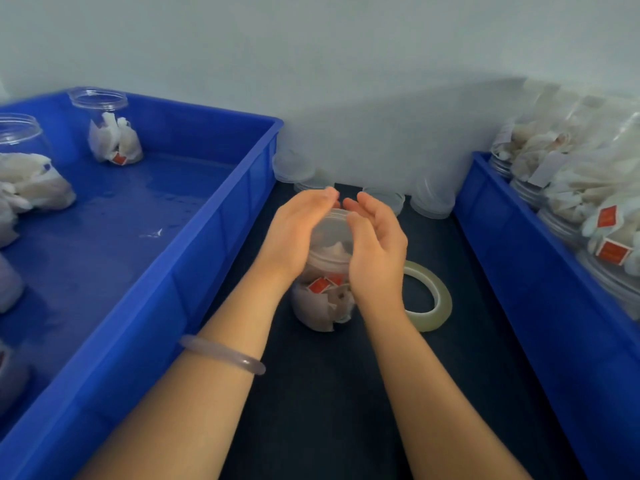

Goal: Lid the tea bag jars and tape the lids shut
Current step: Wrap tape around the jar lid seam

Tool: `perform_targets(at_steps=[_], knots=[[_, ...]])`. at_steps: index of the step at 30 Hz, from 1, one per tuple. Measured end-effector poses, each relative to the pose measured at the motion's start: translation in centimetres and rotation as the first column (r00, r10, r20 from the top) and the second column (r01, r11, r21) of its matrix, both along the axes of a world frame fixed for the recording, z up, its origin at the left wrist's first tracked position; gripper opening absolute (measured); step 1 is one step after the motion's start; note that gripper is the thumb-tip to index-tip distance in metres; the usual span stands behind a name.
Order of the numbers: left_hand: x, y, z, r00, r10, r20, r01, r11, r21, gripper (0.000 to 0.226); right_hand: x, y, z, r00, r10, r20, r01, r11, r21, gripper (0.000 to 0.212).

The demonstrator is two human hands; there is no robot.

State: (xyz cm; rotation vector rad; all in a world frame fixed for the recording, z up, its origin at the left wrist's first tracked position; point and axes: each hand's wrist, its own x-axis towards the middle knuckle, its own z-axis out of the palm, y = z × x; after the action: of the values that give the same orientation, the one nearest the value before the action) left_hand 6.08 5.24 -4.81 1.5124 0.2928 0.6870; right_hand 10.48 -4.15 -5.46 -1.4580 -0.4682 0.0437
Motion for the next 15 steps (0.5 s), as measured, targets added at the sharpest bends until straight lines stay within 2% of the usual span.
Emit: perform_targets(at_steps=[2,9,13,15], knots=[[0.1,-0.4,-0.1,0.999,-0.011,0.03,0.012,1.0,-0.021,0.039,0.1,-0.1,-0.1,1.0,0.022,-0.01,-0.022,1.0,-0.002,0.036],[0.1,-1.1,-0.6,0.978,0.193,0.08,-0.187,0.98,-0.073,0.023,-0.4,0.2,0.2,0.996,-0.075,-0.051,0.077,0.996,0.039,0.031],[-0.2,-0.9,-0.3,0.989,0.143,0.023,-0.142,0.989,-0.038,0.017,-0.8,-0.5,0.8,0.998,-0.053,-0.026,0.052,0.998,-0.039,0.023],[-0.3,-0.8,-0.4,0.988,0.152,0.005,-0.152,0.988,-0.034,0.019,-1.1,-0.9,0.9,0.996,-0.09,-0.028,0.089,0.996,-0.021,0.022]])
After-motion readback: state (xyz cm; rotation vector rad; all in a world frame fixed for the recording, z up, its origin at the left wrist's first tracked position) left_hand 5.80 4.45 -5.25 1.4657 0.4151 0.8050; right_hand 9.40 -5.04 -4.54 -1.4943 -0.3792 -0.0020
